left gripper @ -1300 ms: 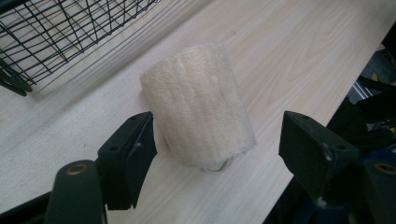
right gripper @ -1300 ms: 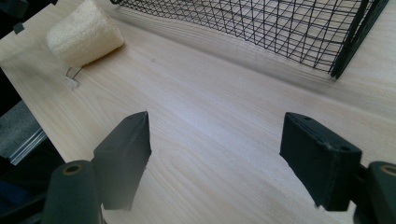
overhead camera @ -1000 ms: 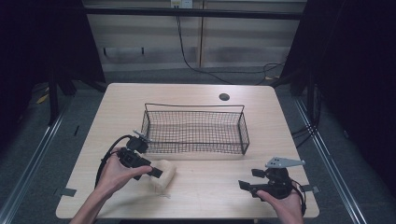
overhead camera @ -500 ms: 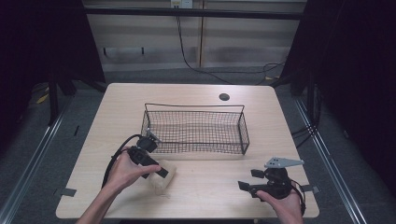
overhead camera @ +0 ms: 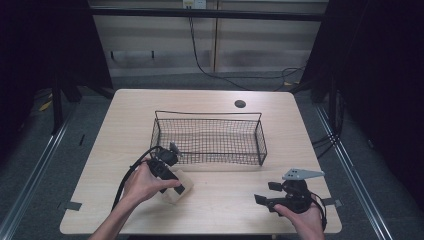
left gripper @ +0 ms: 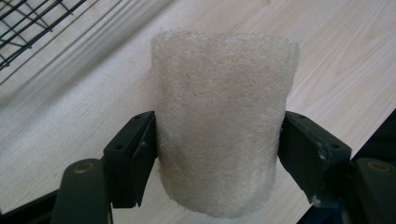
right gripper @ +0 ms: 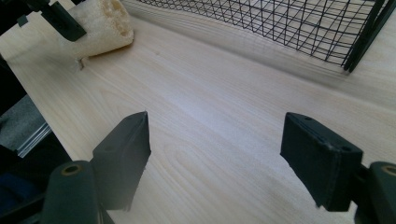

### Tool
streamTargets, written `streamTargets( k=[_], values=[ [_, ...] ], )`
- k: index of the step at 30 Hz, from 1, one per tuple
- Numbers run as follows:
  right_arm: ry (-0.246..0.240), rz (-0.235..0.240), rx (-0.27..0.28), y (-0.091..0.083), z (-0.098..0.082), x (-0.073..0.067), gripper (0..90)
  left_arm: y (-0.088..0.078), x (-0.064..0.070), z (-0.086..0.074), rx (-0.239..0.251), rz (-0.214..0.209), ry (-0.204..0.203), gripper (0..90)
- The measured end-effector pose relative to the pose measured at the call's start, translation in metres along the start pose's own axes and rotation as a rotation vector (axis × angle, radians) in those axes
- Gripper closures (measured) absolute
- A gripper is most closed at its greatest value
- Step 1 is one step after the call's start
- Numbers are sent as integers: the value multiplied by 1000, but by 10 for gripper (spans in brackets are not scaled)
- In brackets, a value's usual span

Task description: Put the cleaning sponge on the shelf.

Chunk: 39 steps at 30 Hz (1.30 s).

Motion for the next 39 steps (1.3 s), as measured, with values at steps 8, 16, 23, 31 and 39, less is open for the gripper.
streamTargets(
  k=[8, 16, 23, 31, 39],
  values=[
    [5, 0, -7, 0, 0, -1, 240, -1, 4, 5, -53, 32, 9, 305],
    [2, 0, -6, 1, 0, 0, 240, -1, 8, 10, -103, 74, 21, 302],
    [8, -1, -10, 1, 0, -1, 241, 1, 16, 19, -143, 124, 36, 299],
    [6, -2, -12, 1, 0, -1, 241, -2, 16, 15, -129, 137, 54, 317],
    [7, 1, -12, 1, 0, -1, 240, -13, 14, 6, -112, 112, 88, 317]
  ],
)
Point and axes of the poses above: each handheld gripper's, and its own axes: y roughly forward along the jaws, z roughly out of its top, x roughly to its right, the point moved 2 cm from there along y, roughly forward along the jaws, and after that the axes turned 12 degrees about -x, right-handed, at the moved point
